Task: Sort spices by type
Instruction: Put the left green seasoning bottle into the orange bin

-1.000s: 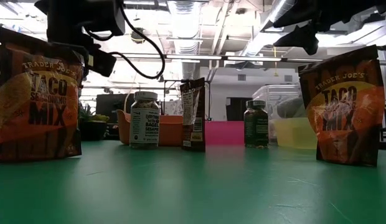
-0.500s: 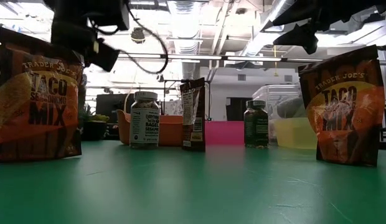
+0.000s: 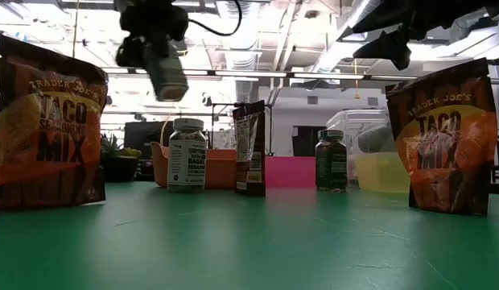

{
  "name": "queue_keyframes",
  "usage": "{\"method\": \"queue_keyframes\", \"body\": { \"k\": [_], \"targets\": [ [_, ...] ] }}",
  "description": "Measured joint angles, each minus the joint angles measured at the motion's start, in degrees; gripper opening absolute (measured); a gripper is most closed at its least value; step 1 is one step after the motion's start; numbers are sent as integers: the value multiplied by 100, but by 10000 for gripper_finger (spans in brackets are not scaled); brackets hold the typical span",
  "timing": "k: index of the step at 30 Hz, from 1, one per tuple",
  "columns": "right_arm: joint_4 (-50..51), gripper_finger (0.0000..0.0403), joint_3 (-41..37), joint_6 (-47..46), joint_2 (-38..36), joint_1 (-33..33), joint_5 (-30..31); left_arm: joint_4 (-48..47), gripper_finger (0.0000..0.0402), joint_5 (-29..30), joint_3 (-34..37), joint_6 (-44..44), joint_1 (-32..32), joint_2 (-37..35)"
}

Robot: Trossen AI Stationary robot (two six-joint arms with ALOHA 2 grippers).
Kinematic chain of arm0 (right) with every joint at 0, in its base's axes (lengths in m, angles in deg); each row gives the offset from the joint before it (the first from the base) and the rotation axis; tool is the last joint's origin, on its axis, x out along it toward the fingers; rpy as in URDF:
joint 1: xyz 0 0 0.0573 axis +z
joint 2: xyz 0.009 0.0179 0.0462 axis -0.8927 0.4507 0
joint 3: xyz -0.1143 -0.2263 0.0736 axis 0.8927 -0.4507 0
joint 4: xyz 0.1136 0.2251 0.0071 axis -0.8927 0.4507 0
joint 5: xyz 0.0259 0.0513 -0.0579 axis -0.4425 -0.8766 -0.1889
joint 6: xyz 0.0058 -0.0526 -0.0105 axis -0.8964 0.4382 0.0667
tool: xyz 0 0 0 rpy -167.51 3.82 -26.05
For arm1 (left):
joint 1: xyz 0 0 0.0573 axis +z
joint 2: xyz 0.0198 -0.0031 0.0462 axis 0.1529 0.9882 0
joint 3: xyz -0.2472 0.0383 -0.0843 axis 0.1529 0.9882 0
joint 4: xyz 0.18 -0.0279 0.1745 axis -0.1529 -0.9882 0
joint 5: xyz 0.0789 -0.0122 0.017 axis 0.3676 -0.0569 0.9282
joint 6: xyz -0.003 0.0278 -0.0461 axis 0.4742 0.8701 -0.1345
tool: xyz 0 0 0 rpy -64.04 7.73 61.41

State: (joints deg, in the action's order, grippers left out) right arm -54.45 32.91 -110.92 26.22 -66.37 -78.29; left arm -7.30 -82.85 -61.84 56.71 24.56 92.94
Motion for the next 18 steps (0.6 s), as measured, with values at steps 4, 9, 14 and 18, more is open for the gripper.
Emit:
{"method": "queue_keyframes", "body": {
  "k": [4, 9, 14, 18],
  "targets": [
    [-259, 276, 0, 2, 0, -7, -1, -95, 190, 21, -446, 390, 616, 339],
    [-388, 276, 0, -51, 2, -79, 0, -579, 190, -125, -1198, 1357, 1081, 1263],
    [-376, 276, 0, -302, 2, -79, -2, -1169, 190, 138, -2002, 2342, 1312, 2340],
    [-380, 276, -1, -432, 0, -79, -1, -1457, 190, 714, -2400, 2983, 1417, 2970]
  ]
}}
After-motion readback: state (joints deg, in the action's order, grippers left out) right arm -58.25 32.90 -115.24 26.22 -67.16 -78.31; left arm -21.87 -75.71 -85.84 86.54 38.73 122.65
